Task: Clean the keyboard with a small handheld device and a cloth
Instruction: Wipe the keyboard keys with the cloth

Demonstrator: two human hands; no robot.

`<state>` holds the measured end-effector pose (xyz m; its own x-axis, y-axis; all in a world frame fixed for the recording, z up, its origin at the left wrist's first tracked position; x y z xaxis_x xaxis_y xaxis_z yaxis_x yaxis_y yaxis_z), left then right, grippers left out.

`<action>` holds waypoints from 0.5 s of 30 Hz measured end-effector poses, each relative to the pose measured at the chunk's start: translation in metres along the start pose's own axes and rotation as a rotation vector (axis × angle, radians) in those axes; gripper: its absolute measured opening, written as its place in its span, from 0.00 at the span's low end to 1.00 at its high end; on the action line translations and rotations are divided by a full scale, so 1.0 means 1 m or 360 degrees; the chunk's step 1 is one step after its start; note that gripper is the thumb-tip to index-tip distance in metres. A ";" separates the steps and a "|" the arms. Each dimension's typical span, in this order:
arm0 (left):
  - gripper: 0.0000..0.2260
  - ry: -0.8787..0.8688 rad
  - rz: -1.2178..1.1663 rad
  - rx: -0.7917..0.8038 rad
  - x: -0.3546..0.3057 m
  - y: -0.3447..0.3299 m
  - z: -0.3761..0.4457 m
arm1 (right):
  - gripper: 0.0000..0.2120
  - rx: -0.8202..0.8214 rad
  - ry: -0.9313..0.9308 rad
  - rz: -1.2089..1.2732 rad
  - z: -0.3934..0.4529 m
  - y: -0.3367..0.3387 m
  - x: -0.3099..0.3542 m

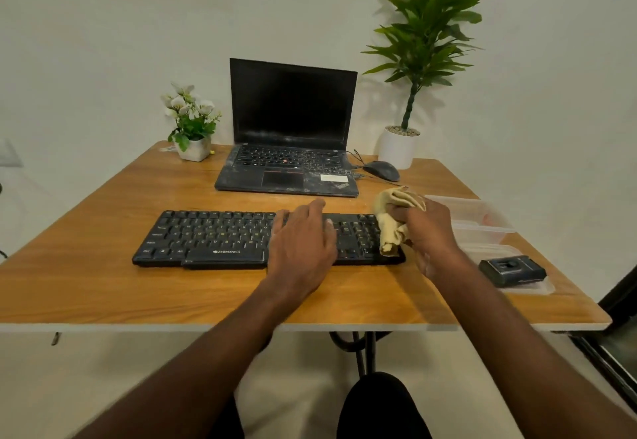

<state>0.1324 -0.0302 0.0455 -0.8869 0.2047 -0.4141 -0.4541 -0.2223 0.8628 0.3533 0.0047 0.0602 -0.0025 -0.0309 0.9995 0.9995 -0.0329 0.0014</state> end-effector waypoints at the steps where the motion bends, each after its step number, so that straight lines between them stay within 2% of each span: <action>1: 0.21 -0.0017 -0.0051 -0.0057 0.008 0.013 -0.009 | 0.15 0.0011 -0.0014 0.0075 -0.001 -0.002 -0.002; 6: 0.22 0.0137 -0.0079 -0.0157 0.105 0.086 -0.053 | 0.12 0.0219 0.0079 0.0056 -0.007 -0.044 -0.002; 9: 0.24 0.0281 -0.0146 -0.0046 0.173 0.107 -0.072 | 0.12 0.0328 0.0148 0.0024 -0.014 -0.071 0.002; 11: 0.26 0.0349 -0.0348 0.0099 0.208 0.110 -0.080 | 0.12 0.0368 0.0171 0.0009 -0.016 -0.093 0.000; 13: 0.33 0.0437 -0.0652 0.0313 0.229 0.104 -0.083 | 0.15 0.0387 0.0181 -0.0026 -0.017 -0.117 -0.001; 15: 0.49 0.0479 -0.0799 0.0482 0.246 0.097 -0.079 | 0.15 0.0449 0.0229 -0.0138 -0.016 -0.147 0.001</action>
<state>-0.1368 -0.0763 0.0042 -0.5786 -0.0714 -0.8125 -0.8138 0.1176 0.5692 0.2057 -0.0063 0.0607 -0.0724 -0.1815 0.9807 0.9649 0.2359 0.1149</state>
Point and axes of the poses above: each hand's wrist, its own z-axis towards the middle knuckle, its own y-axis out of the back of the hand, x = y × z, the point moved 10 cm from there along z, towards the middle knuckle, and after that the axes turned 14 degrees about x, right-handed, at the moved point
